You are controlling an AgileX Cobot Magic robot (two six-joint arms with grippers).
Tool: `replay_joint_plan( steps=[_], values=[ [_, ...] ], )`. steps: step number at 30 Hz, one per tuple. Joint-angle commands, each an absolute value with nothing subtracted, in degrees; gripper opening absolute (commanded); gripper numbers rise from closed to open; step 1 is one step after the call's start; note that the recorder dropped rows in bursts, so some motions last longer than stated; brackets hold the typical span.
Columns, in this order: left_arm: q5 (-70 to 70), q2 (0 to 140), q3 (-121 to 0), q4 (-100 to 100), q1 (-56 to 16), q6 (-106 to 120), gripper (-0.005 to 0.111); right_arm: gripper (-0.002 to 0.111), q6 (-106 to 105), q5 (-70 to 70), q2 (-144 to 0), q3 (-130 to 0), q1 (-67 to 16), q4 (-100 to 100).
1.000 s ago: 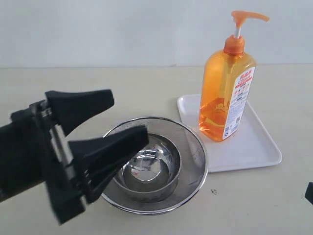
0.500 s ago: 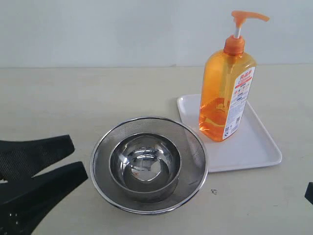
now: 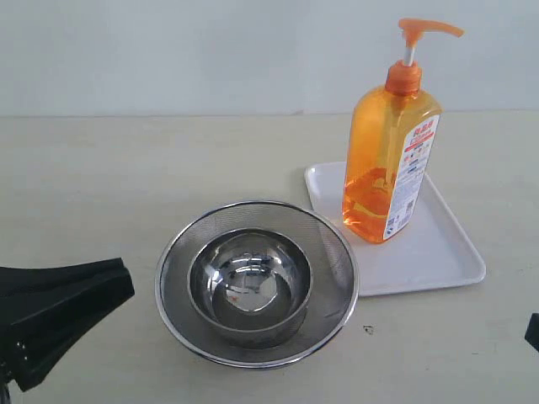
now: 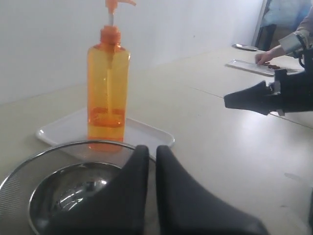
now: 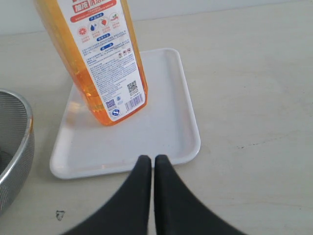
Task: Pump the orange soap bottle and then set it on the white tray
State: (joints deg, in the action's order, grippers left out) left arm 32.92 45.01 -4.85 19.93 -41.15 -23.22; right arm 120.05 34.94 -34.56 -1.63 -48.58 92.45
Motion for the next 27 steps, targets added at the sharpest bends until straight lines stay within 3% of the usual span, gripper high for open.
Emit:
replay_joint_plan(
  steps=[1, 11, 20, 27],
  values=[
    [25.2, 37.7, -4.6, 11.2, -37.8, -22.7, 0.005, 0.000, 119.9, 35.3, -34.3, -1.2, -48.5, 93.1],
    [6.3, 14.9, -4.6, 13.3, -23.6, -23.1, 0.005, 0.000, 119.9, 35.3, -34.3, -1.2, -48.5, 93.1],
    [-4.3, 5.9, -4.6, 12.4, -14.6, -29.2, 0.005, 0.000, 119.9, 35.3, -34.3, -1.2, -48.5, 93.1],
    [2.3, 0.0, -0.2, 10.0, -10.5, -32.8, 0.005, 0.000, 119.9, 35.3, -34.3, -1.2, -48.5, 93.1]
  ],
)
